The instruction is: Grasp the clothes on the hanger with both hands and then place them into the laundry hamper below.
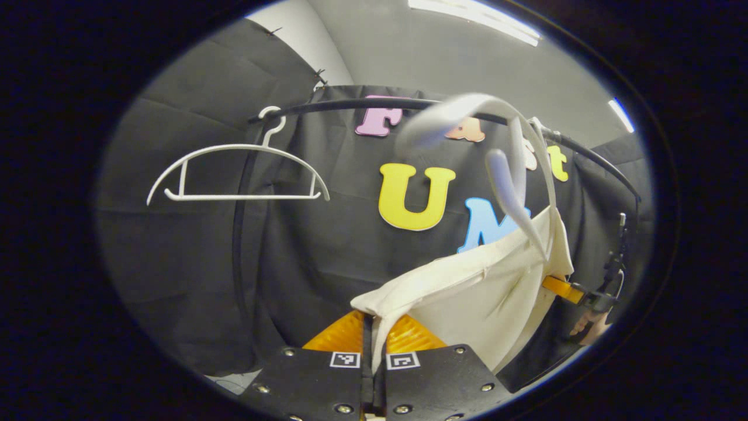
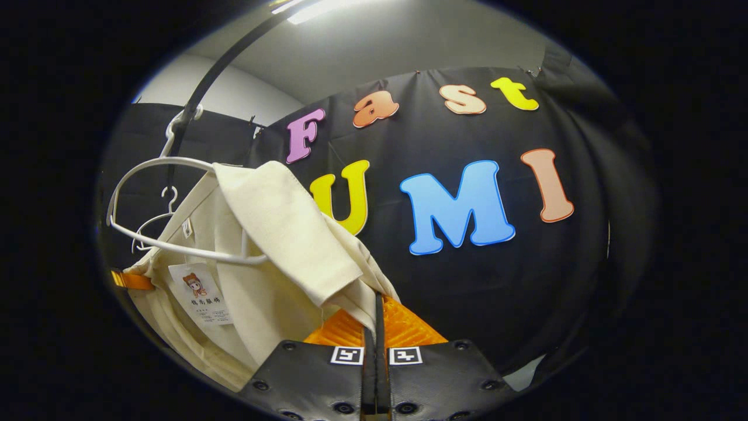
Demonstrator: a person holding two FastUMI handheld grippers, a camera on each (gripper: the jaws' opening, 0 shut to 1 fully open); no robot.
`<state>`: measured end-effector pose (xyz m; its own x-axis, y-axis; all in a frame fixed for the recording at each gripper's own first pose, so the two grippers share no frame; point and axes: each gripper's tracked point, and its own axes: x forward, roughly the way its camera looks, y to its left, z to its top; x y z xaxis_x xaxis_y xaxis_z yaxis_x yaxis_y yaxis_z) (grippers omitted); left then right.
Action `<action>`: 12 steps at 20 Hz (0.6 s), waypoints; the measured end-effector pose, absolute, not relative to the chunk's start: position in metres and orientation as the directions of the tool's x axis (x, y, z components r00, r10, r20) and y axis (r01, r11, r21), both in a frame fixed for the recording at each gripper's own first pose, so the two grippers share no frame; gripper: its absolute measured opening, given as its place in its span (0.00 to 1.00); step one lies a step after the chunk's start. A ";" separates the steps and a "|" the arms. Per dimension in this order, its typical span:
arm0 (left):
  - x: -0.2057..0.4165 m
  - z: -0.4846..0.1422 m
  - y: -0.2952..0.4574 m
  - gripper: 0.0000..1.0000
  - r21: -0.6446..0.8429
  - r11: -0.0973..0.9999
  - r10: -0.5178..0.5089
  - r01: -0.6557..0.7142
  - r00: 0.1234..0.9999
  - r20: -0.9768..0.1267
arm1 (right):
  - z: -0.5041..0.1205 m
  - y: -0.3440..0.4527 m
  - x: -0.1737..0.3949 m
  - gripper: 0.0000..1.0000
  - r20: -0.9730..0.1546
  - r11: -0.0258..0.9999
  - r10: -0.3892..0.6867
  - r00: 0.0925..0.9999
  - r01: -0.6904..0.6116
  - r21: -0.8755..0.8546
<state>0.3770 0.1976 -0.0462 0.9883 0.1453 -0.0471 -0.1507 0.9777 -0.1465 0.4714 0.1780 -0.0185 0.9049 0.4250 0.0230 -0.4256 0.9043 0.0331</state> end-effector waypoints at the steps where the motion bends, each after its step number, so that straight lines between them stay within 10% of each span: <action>1: 0.374 -0.048 0.196 0.02 -0.156 0.977 0.143 -0.148 0.989 -0.044 | -0.019 0.177 0.469 0.02 0.029 0.907 0.421 0.907 -0.421 0.022; 12: 0.365 -0.108 0.164 0.01 -0.167 0.974 0.127 -0.150 0.982 -0.140 | -0.081 0.185 0.457 0.02 -0.078 0.897 0.440 0.895 -0.442 -0.012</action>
